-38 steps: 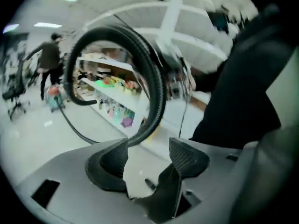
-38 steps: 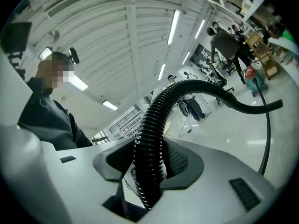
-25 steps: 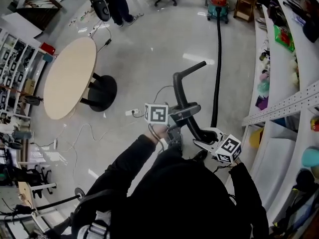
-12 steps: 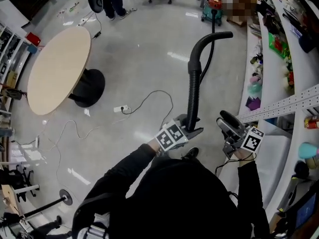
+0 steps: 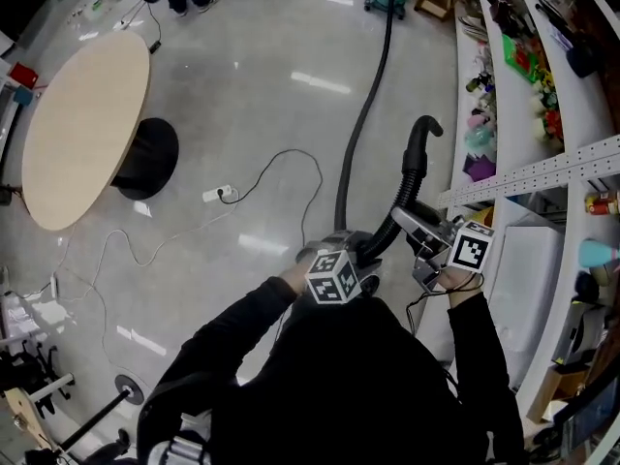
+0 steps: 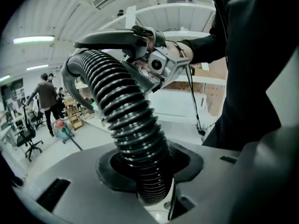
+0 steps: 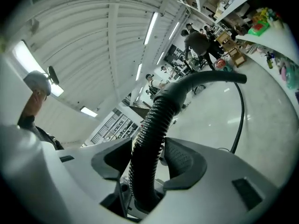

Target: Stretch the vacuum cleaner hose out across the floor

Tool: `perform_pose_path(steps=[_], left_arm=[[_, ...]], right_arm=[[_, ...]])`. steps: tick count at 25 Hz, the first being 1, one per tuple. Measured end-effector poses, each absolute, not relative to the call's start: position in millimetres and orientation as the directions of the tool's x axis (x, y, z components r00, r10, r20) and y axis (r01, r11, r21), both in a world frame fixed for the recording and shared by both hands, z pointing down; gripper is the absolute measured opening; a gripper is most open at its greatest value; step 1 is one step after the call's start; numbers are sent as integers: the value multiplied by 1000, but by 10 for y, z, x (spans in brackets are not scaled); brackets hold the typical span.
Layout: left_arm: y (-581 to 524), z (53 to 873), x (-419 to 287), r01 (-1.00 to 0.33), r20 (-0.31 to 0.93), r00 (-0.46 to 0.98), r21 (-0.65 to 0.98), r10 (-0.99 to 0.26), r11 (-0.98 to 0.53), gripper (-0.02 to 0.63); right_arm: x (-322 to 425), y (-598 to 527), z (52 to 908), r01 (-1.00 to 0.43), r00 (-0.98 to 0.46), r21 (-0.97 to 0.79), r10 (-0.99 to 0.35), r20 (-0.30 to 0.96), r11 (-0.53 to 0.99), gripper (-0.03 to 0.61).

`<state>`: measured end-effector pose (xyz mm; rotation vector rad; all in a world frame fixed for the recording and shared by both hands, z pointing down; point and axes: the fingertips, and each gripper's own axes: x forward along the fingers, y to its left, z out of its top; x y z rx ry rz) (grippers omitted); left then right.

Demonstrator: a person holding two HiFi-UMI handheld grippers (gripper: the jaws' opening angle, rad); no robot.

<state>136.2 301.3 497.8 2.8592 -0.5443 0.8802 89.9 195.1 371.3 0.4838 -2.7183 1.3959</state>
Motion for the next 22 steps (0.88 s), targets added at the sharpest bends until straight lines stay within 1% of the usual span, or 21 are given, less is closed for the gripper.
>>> perform_pose_path(steps=[2,5,6,8,10,11,12,14,15,16,17,18,20,22], left_arm=[[3079,5051,1303,-356,581,751,-45,-314,-933,164],[3115,5128,1244,-386,613,718,-45,-331,-921,167],[3133,5138,1230,-398,623,709,-32,-330,-917,187],[3224,5129,1209,-413,635,710,27,-304,-910,255],[3351,5040,1225,-429,614,744,138,-263,-893,283],[3379,4916,1242,-449,571,778,211,-263,-869,284],[3362,4721,1250,-473,499,817,294,-289,-831,284],[3206,4163,1228,-494,294,869,473,-398,-730,284],[3109,3865,1225,-484,202,869,540,-451,-689,284],[3039,3617,1265,-472,149,864,574,-482,-669,284],[3016,3446,1357,-469,140,863,577,-486,-668,290],[3041,3339,1488,-470,153,867,570,-474,-675,323],[3210,3233,1766,-439,162,887,590,-433,-678,324],[3403,3239,1970,-393,136,901,659,-412,-642,325]], right_arm=[[874,2103,3683,-274,-958,-771,-238,162,575,218],[871,2299,3605,-263,-961,-712,-240,136,651,198],[889,2360,3600,-276,-958,-681,-249,141,678,185],[969,2494,3638,-321,-947,-587,-265,182,743,173],[1117,2672,3682,-350,-934,-459,-268,236,816,173],[1209,2777,3693,-349,-931,-403,-265,252,846,173],[1306,2886,3701,-340,-932,-363,-259,255,867,172],[1499,3109,3725,-313,-940,-327,-242,240,892,170],[1599,3216,3739,-301,-945,-322,-235,229,898,170],[1705,3312,3750,-295,-947,-318,-233,219,901,169],[1817,3396,3764,-296,-948,-315,-236,213,902,169],[1925,3483,3793,-297,-948,-312,-238,213,903,169],[2103,3737,3923,-280,-950,-297,-219,224,913,167],[2227,4093,4130,-236,-955,-259,-173,243,937,167]])
